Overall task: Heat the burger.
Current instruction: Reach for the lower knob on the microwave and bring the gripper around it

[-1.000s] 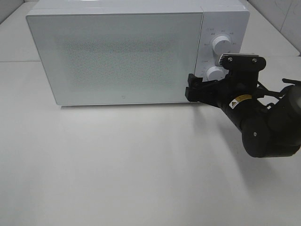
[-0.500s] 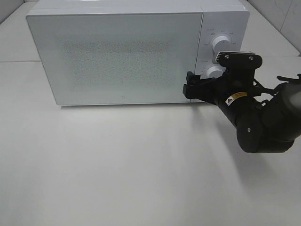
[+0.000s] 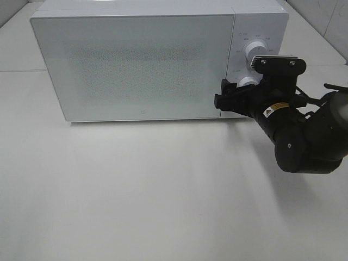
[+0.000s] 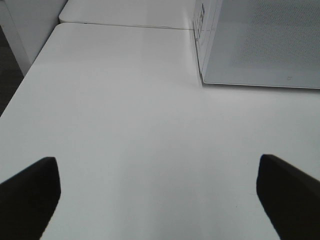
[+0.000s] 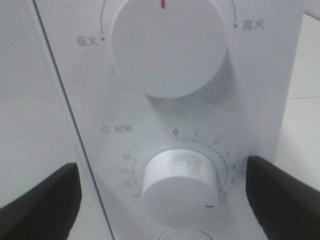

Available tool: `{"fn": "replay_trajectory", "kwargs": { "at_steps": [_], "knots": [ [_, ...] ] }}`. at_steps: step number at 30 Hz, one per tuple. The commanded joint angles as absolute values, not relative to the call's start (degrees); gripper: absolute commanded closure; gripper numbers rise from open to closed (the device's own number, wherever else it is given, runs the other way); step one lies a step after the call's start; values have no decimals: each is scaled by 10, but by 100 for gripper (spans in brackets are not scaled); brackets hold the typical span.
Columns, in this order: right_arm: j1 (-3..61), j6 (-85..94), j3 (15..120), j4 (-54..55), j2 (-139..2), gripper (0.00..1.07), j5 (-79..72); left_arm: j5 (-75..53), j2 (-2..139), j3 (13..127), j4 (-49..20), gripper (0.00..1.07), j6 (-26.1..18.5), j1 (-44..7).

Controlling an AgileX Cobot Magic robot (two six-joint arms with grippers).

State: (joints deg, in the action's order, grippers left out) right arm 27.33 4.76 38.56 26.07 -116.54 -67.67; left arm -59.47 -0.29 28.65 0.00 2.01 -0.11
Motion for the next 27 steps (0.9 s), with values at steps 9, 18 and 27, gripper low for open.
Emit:
{"fn": "replay_trajectory", "kwargs": {
  "at_steps": [9,18,27],
  "knots": [
    [273,60,401,247,-1156,45,-768,-593,-15,285,3,5,22,0],
    [273,57,401,247,-1156,74,-767,-593,-15,285,3,5,22,0],
    [273,-18,401,242,-1156,79,-767,-593,-15,285,3,5,22,0]
  ]
}}
